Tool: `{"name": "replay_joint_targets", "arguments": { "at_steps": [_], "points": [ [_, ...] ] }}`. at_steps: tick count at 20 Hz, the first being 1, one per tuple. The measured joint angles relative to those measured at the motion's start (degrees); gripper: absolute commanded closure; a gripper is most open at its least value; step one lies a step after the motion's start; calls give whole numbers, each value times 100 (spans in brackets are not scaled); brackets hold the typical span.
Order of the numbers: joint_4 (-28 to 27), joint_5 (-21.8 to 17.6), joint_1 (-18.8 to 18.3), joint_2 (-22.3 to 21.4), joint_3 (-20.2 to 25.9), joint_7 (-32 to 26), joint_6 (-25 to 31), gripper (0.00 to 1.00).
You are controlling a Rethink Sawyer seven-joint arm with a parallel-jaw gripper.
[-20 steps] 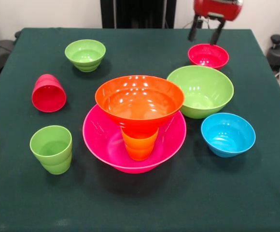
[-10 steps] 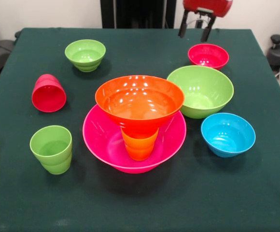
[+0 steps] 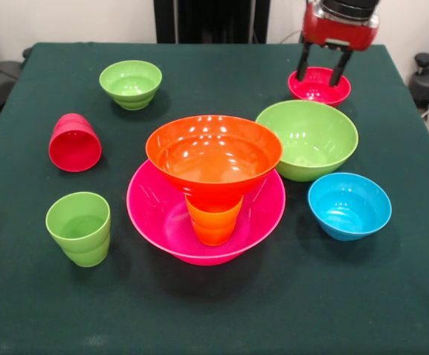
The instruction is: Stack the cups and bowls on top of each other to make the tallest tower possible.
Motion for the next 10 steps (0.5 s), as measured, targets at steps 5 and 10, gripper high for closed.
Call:
{"name": "replay_joint_targets", "arguments": {
  "at_steps": [5, 10],
  "points": [
    [-34, 1, 238, 21, -2, 0, 0, 0],
    [-33, 2, 369, 11, -20, 0, 0, 0]
  ]
}}
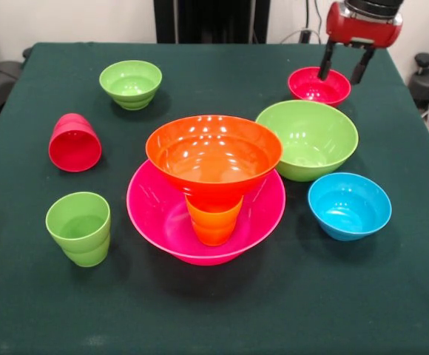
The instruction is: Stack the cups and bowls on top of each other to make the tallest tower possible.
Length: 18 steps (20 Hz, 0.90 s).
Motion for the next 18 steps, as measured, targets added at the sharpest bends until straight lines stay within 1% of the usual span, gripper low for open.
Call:
{"name": "replay_joint_targets", "arguments": {
  "at_steps": [11, 15, 18],
  "points": [
    [-21, -2, 21, -37, -26, 0, 13, 0],
    [-108, -2, -49, -25, 19, 0, 62, 0],
    [-300, -56, -151, 77, 113, -1, 100, 0]
  ]
}}
